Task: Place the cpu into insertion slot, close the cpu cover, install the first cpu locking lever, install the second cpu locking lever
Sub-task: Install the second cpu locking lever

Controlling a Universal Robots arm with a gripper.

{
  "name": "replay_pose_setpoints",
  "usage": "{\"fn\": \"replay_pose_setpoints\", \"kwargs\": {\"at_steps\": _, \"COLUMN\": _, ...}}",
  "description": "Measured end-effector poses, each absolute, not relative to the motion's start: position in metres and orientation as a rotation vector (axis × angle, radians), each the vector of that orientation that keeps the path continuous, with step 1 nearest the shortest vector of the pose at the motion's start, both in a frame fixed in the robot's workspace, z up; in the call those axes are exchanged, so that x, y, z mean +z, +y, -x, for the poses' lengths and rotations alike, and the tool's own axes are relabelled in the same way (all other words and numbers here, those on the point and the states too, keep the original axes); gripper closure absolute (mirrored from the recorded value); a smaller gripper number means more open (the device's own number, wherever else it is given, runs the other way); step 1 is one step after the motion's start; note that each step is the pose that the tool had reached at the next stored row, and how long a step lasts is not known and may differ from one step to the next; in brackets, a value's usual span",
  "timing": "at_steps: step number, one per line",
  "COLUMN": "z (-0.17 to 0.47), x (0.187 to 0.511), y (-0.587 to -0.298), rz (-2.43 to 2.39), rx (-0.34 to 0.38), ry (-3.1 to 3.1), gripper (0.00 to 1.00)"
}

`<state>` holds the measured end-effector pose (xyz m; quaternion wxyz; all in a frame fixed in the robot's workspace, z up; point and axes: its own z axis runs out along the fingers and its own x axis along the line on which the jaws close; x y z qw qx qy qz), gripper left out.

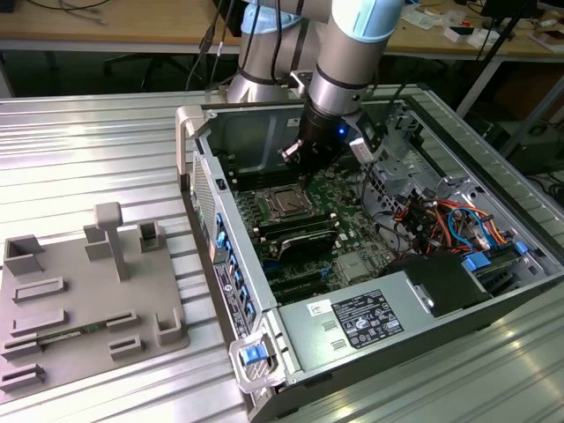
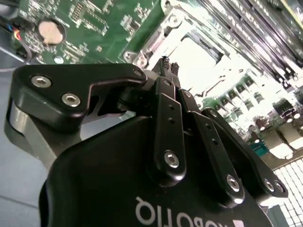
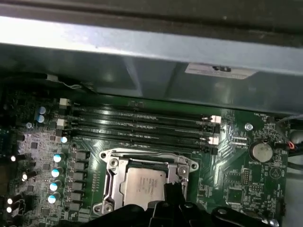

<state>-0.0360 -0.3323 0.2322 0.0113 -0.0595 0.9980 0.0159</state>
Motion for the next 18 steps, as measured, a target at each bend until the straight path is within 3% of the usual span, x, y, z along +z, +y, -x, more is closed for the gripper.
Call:
{"fn": "replay_pose_setpoints", "kwargs": {"at_steps": 9, "z": 0.015, "x": 0.231, "y": -0.334, "rz": 0.186, "rx": 0.050, "ry": 3.117, "gripper": 0.89}}
{"fn": "replay_pose_setpoints", "kwargs": {"at_steps": 18, "z": 0.015, "x": 0.231, "y": -0.357, "rz": 0.186, "rx": 0.047, "ry": 3.117, "gripper": 0.89}}
